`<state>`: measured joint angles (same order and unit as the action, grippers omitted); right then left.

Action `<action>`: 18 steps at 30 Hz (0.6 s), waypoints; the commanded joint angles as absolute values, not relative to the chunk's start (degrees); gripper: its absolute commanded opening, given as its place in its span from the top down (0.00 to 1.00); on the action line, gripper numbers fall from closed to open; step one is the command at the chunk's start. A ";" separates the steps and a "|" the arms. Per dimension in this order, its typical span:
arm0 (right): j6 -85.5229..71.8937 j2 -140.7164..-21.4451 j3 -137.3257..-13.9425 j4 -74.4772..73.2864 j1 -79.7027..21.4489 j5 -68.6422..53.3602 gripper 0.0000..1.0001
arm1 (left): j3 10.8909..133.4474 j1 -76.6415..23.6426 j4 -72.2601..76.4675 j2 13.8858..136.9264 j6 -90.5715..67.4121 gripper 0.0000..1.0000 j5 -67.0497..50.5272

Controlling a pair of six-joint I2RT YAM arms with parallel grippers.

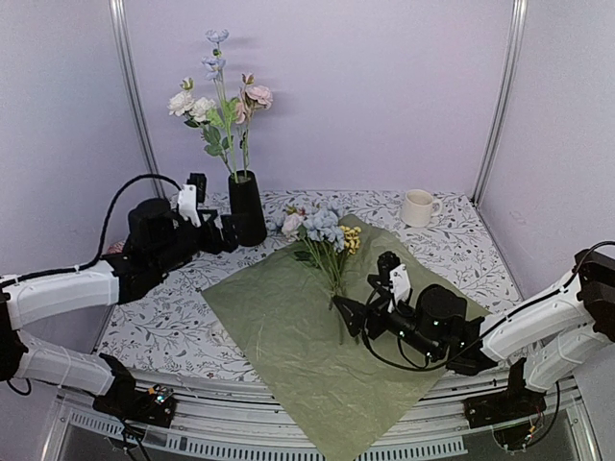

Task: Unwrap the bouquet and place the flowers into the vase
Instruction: Pick up the fake flower from the flattened wrapping paper.

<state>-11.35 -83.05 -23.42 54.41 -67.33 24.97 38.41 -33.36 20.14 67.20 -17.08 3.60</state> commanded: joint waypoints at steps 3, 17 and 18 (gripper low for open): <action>-23.33 -77.02 -30.30 32.38 -63.80 31.38 0.01 | 23.33 -40.64 43.27 64.95 -11.11 0.02 5.62; -23.18 -72.60 -25.52 30.13 -55.06 21.27 0.01 | 19.09 -40.63 51.44 67.66 -13.48 0.02 3.90; -23.33 -73.30 -25.45 30.63 -55.04 21.20 0.01 | 19.07 -40.64 51.58 67.68 -13.47 0.02 3.87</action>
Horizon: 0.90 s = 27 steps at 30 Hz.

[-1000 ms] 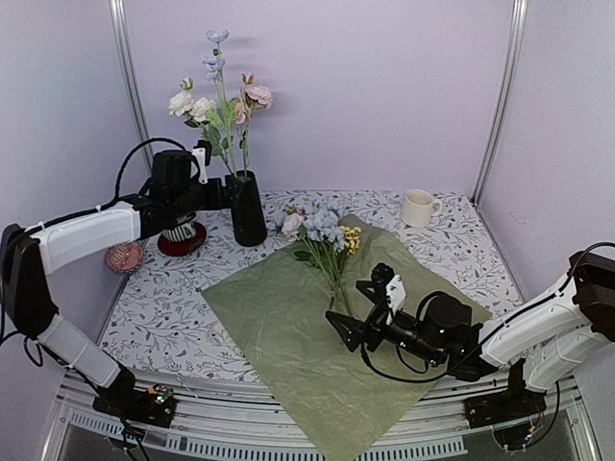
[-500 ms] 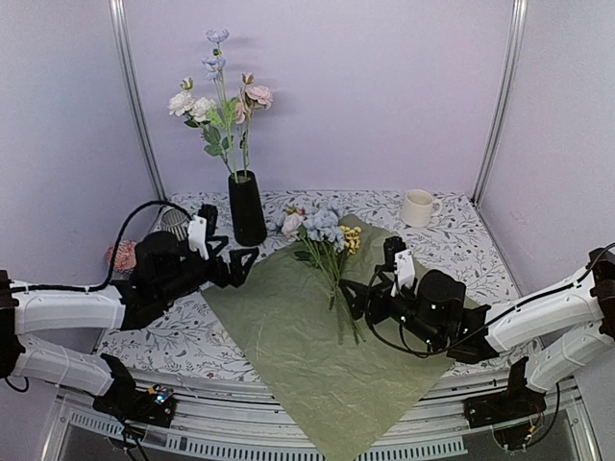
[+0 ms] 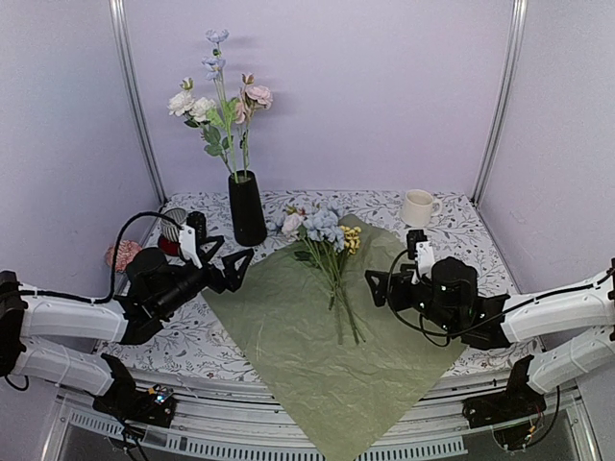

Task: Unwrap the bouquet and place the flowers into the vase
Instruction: Pick up the fake flower from the flattened wrapping paper.

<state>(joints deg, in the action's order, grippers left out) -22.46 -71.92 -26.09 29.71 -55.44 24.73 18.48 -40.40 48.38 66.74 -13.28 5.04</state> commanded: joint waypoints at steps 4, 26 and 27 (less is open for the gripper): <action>-22.79 -77.87 -25.33 33.94 -55.08 21.57 0.01 | 18.76 -40.66 51.76 66.96 -12.80 0.02 4.02; -23.78 -97.46 -43.62 19.79 -52.99 17.52 0.52 | 19.29 -40.78 50.32 67.21 -9.80 0.02 4.71; -24.10 -98.70 -44.90 18.77 -52.49 16.60 0.54 | 19.30 -40.78 50.29 67.19 -9.74 0.02 4.79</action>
